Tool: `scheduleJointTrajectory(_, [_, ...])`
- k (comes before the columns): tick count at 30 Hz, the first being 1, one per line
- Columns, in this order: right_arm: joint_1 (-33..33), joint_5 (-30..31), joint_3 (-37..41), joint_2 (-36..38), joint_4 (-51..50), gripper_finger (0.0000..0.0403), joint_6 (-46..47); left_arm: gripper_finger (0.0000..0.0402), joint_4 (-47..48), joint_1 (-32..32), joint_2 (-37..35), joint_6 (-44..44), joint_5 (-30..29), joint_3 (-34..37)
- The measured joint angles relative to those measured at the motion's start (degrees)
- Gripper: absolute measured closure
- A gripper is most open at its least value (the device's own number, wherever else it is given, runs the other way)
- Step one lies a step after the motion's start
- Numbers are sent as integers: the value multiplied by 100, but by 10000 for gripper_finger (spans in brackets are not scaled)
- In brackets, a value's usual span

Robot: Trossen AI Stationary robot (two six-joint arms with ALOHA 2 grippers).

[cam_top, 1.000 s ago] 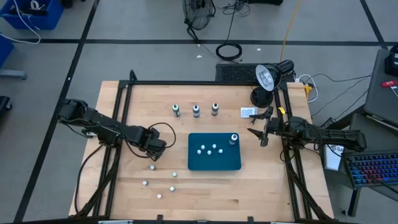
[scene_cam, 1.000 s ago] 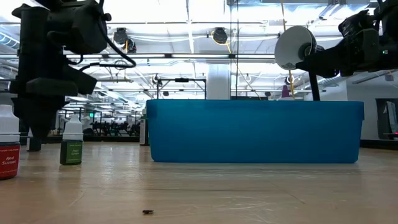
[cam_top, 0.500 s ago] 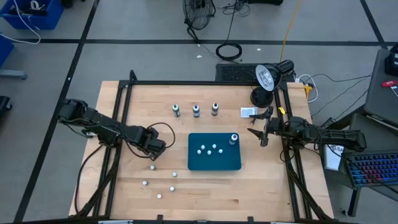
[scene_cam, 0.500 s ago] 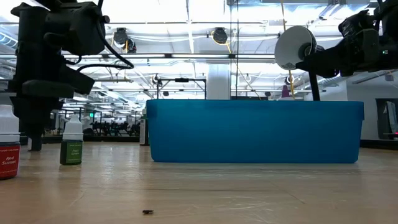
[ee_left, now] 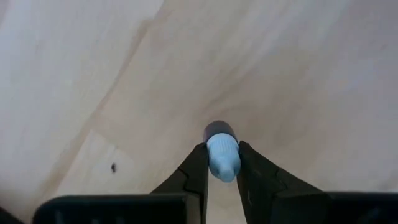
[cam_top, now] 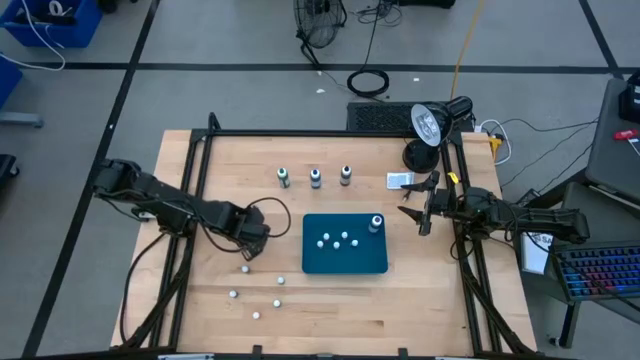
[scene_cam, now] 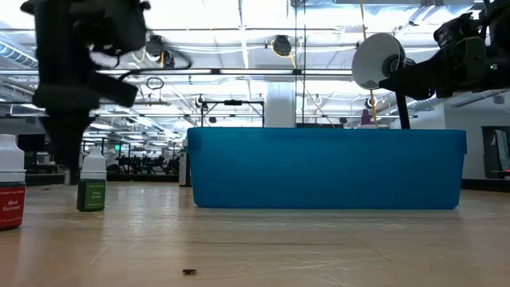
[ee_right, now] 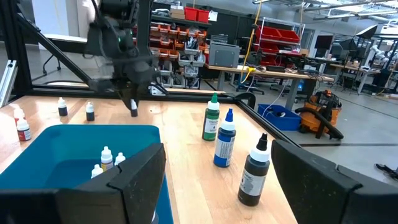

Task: Pick & Place food coloring
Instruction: Put the top small purple food coloring bottle into the blue bin

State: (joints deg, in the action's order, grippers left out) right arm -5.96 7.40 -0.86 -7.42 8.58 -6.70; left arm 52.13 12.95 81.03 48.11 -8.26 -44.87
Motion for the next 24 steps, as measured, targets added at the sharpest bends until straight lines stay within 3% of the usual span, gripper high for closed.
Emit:
scheduleJointTrajectory(8, [1, 0, 1, 0, 0, 124, 1, 341, -57, -30, 29, -1139, -77, -1965])
scheduleJointTrajectory(12, [0, 0, 0, 0, -2, 124, 2, 341, -335, -32, 462, -2158, -171, -3157])
scheduleJointTrajectory(20, [1, 0, 2, 0, -7, 124, 2, 341, -104, -77, 2562, -4326, -92, -5681])
scheduleJointTrajectory(24, [1, 0, 1, 0, -16, 124, 1, 341, 182, -145, 3658, -4841, 80, -6786])
